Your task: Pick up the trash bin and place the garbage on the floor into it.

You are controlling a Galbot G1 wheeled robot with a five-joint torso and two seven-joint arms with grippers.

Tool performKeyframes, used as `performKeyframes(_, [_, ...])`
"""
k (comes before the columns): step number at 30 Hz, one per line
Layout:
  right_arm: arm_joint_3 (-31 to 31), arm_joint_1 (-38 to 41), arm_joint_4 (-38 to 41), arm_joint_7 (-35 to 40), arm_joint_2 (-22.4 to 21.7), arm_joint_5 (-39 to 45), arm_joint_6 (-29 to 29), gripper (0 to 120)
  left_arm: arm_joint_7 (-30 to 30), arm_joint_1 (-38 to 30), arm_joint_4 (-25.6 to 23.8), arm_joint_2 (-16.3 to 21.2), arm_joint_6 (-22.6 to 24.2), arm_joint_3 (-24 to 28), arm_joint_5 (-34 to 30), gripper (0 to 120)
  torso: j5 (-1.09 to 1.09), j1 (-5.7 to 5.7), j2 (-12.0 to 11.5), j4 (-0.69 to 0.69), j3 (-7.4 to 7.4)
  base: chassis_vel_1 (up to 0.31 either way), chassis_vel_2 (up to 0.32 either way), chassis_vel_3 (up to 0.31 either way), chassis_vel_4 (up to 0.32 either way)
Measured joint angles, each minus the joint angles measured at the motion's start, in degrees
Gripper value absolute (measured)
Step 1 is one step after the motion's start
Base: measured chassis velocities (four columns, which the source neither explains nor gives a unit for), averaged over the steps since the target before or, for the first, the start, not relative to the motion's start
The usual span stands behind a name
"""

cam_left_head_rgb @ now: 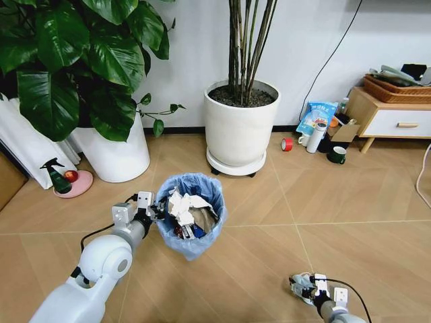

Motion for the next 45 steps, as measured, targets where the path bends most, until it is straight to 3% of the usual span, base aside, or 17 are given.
performKeyframes(4, [0.01, 0.97, -1.17, 0.66, 0.59, -0.26, 0.20, 97, 0.00, -0.17, 0.14, -0.03, -0.05, 0.00, -0.03, 0, -0.03, 0.00, 0.00, 0.00, 0.00, 0.000, 0.000, 0.000, 0.000])
performKeyframes(8, [0.26, 1.05, -1.17, 0.87, 0.82, -0.26, 0.09, 85, 0.03, -0.44, 0.37, -0.03, -0.10, 0.01, -0.08, 0, -0.03, 0.00, 0.00, 0.00, 0.00, 0.000, 0.000, 0.000, 0.000])
performKeyframes(17, [0.42, 1.15, -1.92, 1.22, 1.44, -0.14, 0.05, 50, 0.24, -0.95, 0.72, 0.10, -0.31, -0.09, -0.20, 0, -0.02, 0.00, 0.00, 0.00, 0.00, 0.000, 0.000, 0.000, 0.000])
performKeyframes(19, [0.44, 1.16, -1.98, 1.24, 1.45, -0.13, 0.08, 48, 0.24, -0.97, 0.73, 0.09, -0.32, -0.09, -0.21, 0, -0.03, 0.00, 0.00, 0.00, 0.00, 0.000, 0.000, 0.000, 0.000])
performKeyframes(24, [0.94, 1.13, -2.20, 1.47, 1.58, 0.27, 0.22, 22, 0.26, -1.05, 0.75, 0.07, -0.48, -0.11, -0.24, 0, -0.01, 0.00, 0.00, 0.00, 0.00, 0.000, 0.000, 0.000, 0.000])
performKeyframes(30, [1.69, 1.11, -1.19, 1.99, 1.69, 1.16, 0.30, 1, 0.08, -1.00, 0.42, 0.18, -0.57, -0.11, -0.36, 0, 0.02, 0.00, 0.00, 0.00, 0.00, 0.000, 0.000, 0.000, 0.000])
performKeyframes(40, [4.79, 1.02, 13.24, 1.84, -0.71, 4.30, -0.08, 0, -0.38, -0.20, 0.35, 0.01, -0.65, -0.12, -0.26, 0, -0.01, 0.00, 0.00, 0.00, 0.00, 0.000, 0.000, 0.000, 0.000])
performKeyframes(41, [5.17, 1.31, 16.74, 1.64, -1.82, 4.99, -0.46, 0, -0.49, -0.10, 0.41, -0.04, -0.66, -0.02, -0.23, 0, -0.07, 0.00, 0.00, 0.01, -0.01, 0.000, 0.000, 0.000, 0.000])
performKeyframes(44, [5.14, 2.16, 23.20, 1.32, -4.43, 6.61, -1.90, 0, -0.68, 0.03, 0.74, -0.05, -0.65, 0.33, -0.17, 0, 0.07, 0.00, 0.00, -0.02, 0.01, 0.000, 0.000, 0.000, 0.000])
performKeyframes(45, [4.43, 3.69, 27.15, 1.27, -6.35, 7.83, -3.06, 0, -0.71, 0.01, 1.00, -0.05, -0.62, 0.59, -0.12, 0, -0.03, -0.01, 0.00, 0.00, -0.01, 0.000, 0.000, 0.000, 0.000])
